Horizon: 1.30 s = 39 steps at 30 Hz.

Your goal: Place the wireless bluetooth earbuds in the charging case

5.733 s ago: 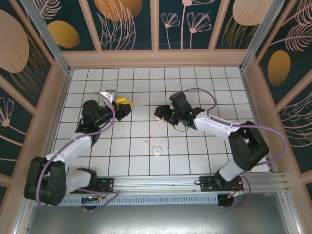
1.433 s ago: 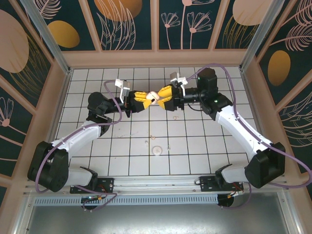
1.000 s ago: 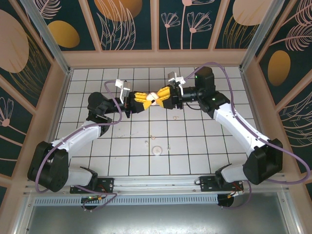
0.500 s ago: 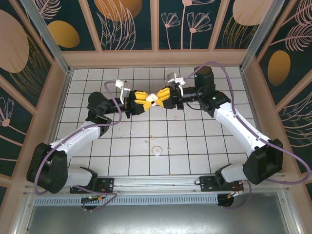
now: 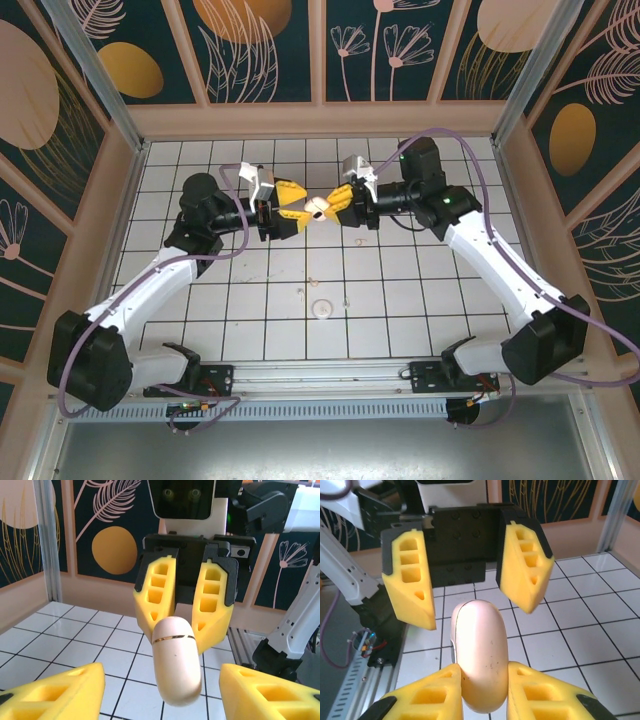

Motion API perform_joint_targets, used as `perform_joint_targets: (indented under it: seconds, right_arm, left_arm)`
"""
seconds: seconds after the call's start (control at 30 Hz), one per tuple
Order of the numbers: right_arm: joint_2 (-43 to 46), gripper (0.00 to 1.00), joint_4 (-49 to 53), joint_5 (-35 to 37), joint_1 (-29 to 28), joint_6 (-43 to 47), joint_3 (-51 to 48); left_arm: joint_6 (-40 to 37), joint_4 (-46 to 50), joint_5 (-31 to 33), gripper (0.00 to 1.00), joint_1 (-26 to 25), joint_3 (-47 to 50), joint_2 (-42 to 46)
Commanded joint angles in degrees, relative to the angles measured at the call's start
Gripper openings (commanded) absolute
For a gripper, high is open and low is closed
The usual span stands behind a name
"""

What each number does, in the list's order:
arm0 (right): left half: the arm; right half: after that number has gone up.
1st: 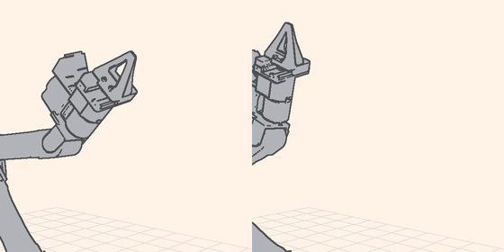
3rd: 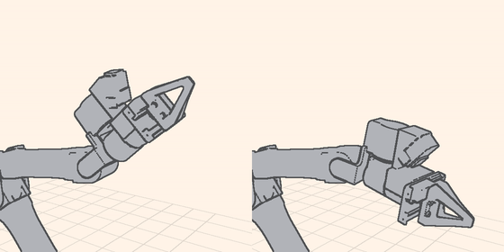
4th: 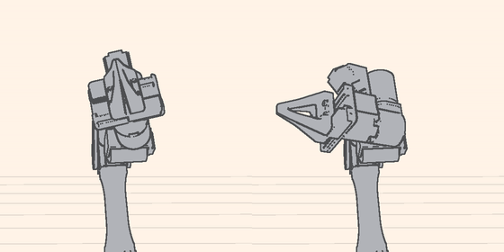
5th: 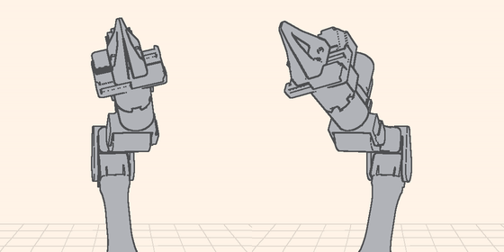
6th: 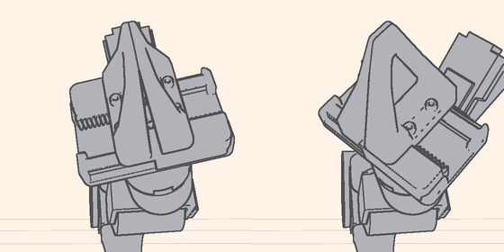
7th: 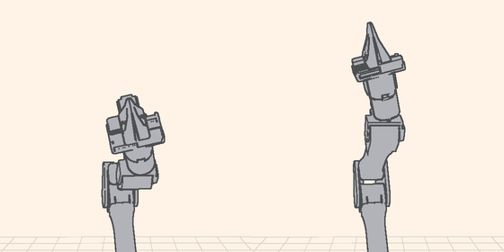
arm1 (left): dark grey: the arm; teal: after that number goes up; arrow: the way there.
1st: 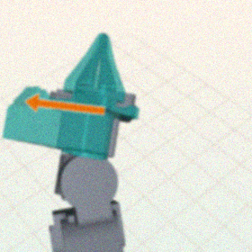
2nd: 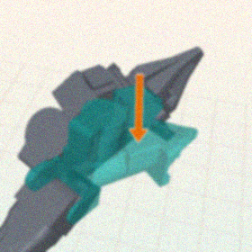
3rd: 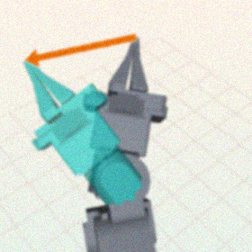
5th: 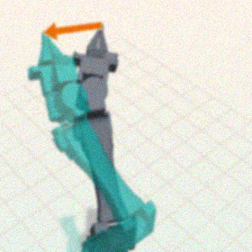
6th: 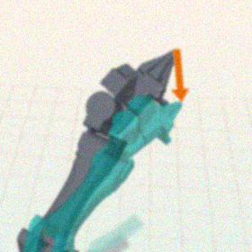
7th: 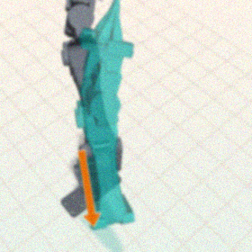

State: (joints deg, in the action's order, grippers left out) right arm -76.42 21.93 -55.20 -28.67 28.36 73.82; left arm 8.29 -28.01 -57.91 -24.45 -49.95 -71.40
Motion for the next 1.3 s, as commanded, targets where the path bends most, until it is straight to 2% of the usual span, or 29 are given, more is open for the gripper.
perform_joint_targets:
  seconds: [0.0, 0.17, 0.37, 0.53, 0.7, 1.0, 1.17, 1.27]
  right_arm:
    - [2.7, 0.22, 4.7, 4.9, -0.6, 5.6, 2.2]
    - [4.6, 0.21, 8.0, 11.3, -2.3, 12.9, 2.0]
    - [4.3, 0.21, 10.8, 16.6, -4.9, 18.0, 3.1]
    - [1.8, 0.21, 13.4, 17.9, -6.7, 19.8, 4.9]
    - [-0.3, 0.21, 14.3, 18.9, -8.2, 20.8, 6.1]
    - [-1.6, 0.22, 13.3, 19.2, -9.4, 20.8, 6.4]
    - [-2.2, 0.21, 12.8, 19.2, -9.8, 20.5, 6.4]
    - [-2.4, 0.22, 12.7, 19.2, -10.1, 20.3, 6.2]
  left_arm:
    - [-11.2, 11.7, 0.8, 0.61, -0.2, -2.4, 2.0]
    - [-21.6, 23.9, 2.7, 0.61, -0.2, -5.0, 2.0]
    - [-26.7, 29.2, 1.3, 0.61, -0.2, -5.4, 0.9]
    - [-27.9, 31.0, -0.7, 0.61, -0.2, -5.4, 0.0]
    - [-27.0, 31.2, -1.3, 0.56, -0.2, -5.4, -1.4]
    - [-26.0, 30.3, -2.3, 0.56, -0.9, -5.4, -1.1]
    - [-25.3, 29.7, -2.4, 0.42, -1.2, -5.3, -0.7]
    - [-24.1, 28.1, -2.4, 0.42, -1.1, -4.5, -0.2]
